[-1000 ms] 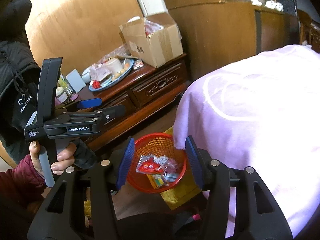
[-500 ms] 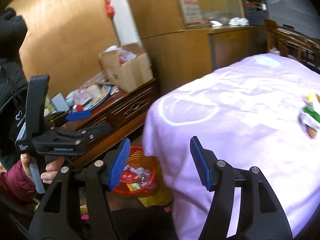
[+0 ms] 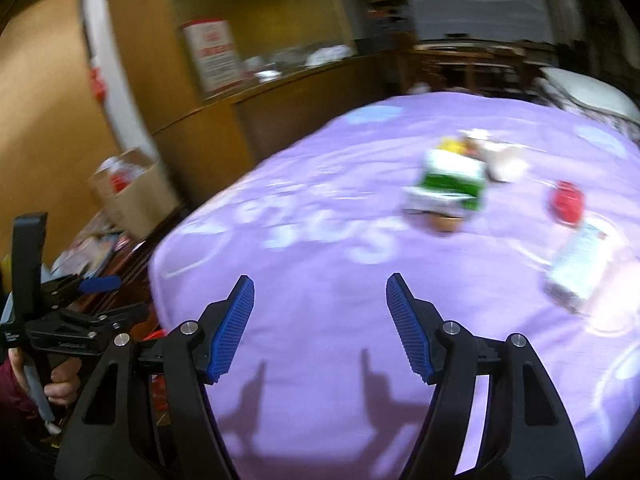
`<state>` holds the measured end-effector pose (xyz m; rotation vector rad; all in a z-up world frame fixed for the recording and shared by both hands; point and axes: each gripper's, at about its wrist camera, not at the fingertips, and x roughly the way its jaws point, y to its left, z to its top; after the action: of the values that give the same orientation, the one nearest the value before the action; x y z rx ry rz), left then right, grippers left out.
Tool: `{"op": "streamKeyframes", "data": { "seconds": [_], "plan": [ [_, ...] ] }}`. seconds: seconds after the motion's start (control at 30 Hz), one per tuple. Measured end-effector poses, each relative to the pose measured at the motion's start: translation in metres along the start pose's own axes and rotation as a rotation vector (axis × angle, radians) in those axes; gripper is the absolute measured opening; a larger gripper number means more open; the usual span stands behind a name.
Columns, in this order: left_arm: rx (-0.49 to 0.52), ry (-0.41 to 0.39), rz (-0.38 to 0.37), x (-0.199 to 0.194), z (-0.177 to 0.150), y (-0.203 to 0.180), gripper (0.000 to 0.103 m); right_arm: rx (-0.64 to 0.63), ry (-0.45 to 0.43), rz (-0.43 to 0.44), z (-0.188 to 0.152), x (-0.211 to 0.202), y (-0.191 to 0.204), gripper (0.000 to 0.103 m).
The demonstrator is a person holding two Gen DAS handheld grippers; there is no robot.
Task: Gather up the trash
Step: 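Move both tools back over the bed toward the milk cartons and tissue box, then grasp the white milk cartons with the left tool while the right tool grasps the tissue box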
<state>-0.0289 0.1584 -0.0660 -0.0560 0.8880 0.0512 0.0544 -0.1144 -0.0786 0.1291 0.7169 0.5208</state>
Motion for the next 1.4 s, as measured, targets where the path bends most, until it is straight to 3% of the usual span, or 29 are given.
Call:
{"op": "streamKeyframes", "data": {
  "seconds": [0.1,0.27,0.43,0.67,0.93,1.03,1.23,1.33,1.4],
  "plan": [
    [0.022,0.013,-0.045,0.025,0.018,-0.029,0.097,0.021,-0.019,-0.097,0.000,-0.004,-0.035,0.068],
    [0.063,0.038,-0.112,0.064,0.049,-0.076,0.097,0.073,-0.060,-0.272,0.005,-0.014,-0.087,0.080],
    [0.117,0.048,-0.182,0.093,0.082,-0.125,0.097,0.145,-0.063,-0.457,0.002,-0.014,-0.140,0.082],
    [0.232,0.022,-0.186,0.124,0.117,-0.185,0.097,0.319,-0.026,-0.355,-0.008,-0.013,-0.181,0.083],
    [0.207,0.023,-0.170,0.169,0.150,-0.204,0.097,0.319,0.010,-0.322,-0.007,-0.003,-0.179,0.083],
    [0.163,0.001,-0.127,0.173,0.156,-0.189,0.097,0.343,-0.003,-0.300,-0.008,-0.006,-0.183,0.083],
    [-0.005,0.001,-0.069,0.169,0.162,-0.116,0.097,0.371,-0.020,-0.282,-0.010,-0.008,-0.187,0.083],
    [-0.050,0.025,-0.146,0.167,0.157,-0.100,0.097,0.366,-0.017,-0.285,-0.008,-0.007,-0.188,0.083],
    [-0.026,0.020,-0.214,0.162,0.152,-0.107,0.097,0.368,-0.018,-0.284,-0.008,-0.007,-0.188,0.083]
  ]
}}
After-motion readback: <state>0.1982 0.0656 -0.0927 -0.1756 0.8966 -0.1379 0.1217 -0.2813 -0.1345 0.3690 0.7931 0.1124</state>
